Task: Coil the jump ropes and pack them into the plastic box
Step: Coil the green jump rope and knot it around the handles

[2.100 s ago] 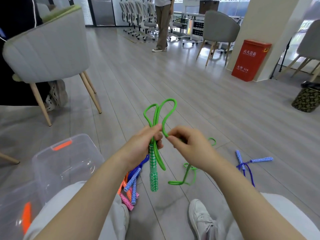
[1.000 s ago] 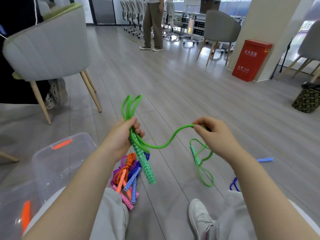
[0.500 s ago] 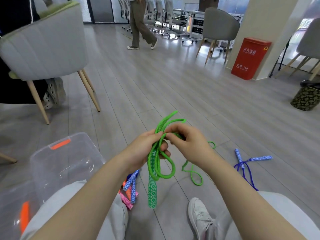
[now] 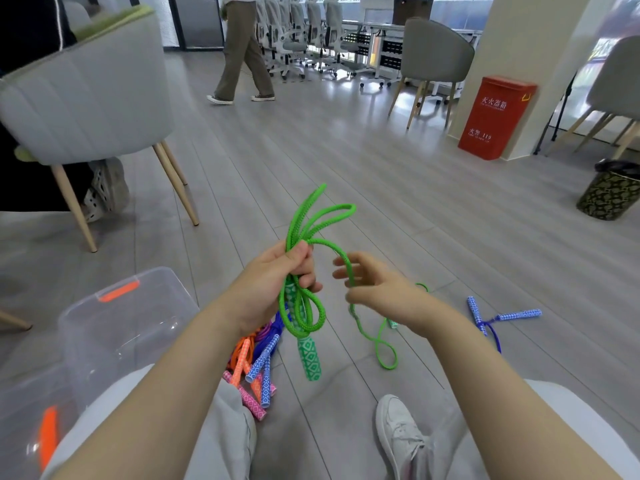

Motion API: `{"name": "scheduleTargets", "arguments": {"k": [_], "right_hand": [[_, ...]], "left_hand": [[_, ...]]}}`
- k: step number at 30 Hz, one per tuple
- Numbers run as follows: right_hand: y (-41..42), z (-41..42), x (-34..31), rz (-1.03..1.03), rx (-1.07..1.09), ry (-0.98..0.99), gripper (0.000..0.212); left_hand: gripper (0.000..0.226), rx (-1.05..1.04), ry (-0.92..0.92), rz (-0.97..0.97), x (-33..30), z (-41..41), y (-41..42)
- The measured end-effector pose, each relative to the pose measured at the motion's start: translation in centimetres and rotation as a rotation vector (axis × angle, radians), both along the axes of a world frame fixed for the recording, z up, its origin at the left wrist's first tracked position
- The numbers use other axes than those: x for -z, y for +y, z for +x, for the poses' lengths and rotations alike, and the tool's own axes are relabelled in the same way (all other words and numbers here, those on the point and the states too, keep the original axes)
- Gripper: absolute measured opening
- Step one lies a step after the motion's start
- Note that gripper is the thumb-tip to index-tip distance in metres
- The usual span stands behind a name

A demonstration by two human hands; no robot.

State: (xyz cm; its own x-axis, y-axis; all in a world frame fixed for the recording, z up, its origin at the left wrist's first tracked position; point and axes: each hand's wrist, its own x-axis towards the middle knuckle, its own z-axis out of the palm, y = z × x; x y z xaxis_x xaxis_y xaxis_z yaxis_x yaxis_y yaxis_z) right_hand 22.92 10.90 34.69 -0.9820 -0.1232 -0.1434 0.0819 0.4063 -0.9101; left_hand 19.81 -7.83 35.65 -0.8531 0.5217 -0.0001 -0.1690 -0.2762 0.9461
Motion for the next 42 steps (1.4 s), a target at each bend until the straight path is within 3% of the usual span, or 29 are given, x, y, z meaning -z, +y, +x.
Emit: {"name": "scheduleTargets", "arguments": {"k": [3, 6, 9, 12, 15, 18, 23, 27, 29, 31, 33, 35, 38, 42], "right_hand": [[-0.3, -0.3, 0.5, 0.156, -0.062, -0.044, 0.024], [-0.5, -0.8, 0.1, 0.092, -0.005, -0.050, 0.017], [-0.4, -0.6, -0.9, -0.170, 0.207, 0.011, 0.009], [-0.9, -0.1, -1.9, -0.390, 0.278, 0.047, 0.009], [-1.6, 0.3, -2.3, -0.485, 0.215, 0.075, 0.019], [-1.7, 0.3, -1.9, -0.314, 0.230, 0.239, 0.019], [-0.8, -0.7, -0.5, 0.147, 0.319, 0.458, 0.035], [0.0, -0.9, 0.2, 0.258, 0.334, 0.495, 0.043], [0.2, -0.9, 0.0, 0.202, 0.280, 0.449, 0.038], [0.4, -0.8, -0.2, 0.076, 0.206, 0.370, 0.019], [0.9, -0.9, 0.0, 0.035, 0.277, 0.344, 0.008], [1.5, -1.1, 0.5, 0.147, 0.324, 0.296, 0.013], [2.0, -1.5, 1.6, 0.351, 0.051, 0.027, 0.029], [0.3, -1.2, 3.6, 0.274, -0.210, -0.108, 0.048]], "left_hand": [[0.015, -0.030, 0.013, 0.040, -0.3, -0.3, -0.2], [0.014, -0.109, 0.045, -0.005, -0.1, -0.9, -0.2], [0.011, -0.250, 0.142, -0.318, 1.4, -1.8, -0.5], [0.011, -0.185, 0.209, -0.631, 2.4, -1.3, -0.2], [0.024, -0.100, 0.171, -0.470, 2.1, 0.3, 1.3], [0.024, 0.032, 0.105, -0.361, 1.6, 1.2, 2.4], [0.027, 0.201, 0.121, -0.424, 2.1, 1.2, 2.5], [0.010, 0.183, 0.277, -0.614, 3.0, 0.6, 2.4], [0.008, 0.157, 0.309, -0.627, 3.1, 0.1, 2.1], [0.013, 0.075, 0.309, -0.585, 2.8, -0.3, 1.7], [0.016, -0.035, 0.298, -0.522, 2.0, -0.5, 0.9], [0.026, -0.117, 0.270, -0.435, 1.1, -0.8, 0.2], [0.031, -0.189, 0.192, -0.271, 0.4, -0.9, -0.5], [0.029, -0.187, 0.067, -0.085, -0.1, -0.4, -0.4]]}}
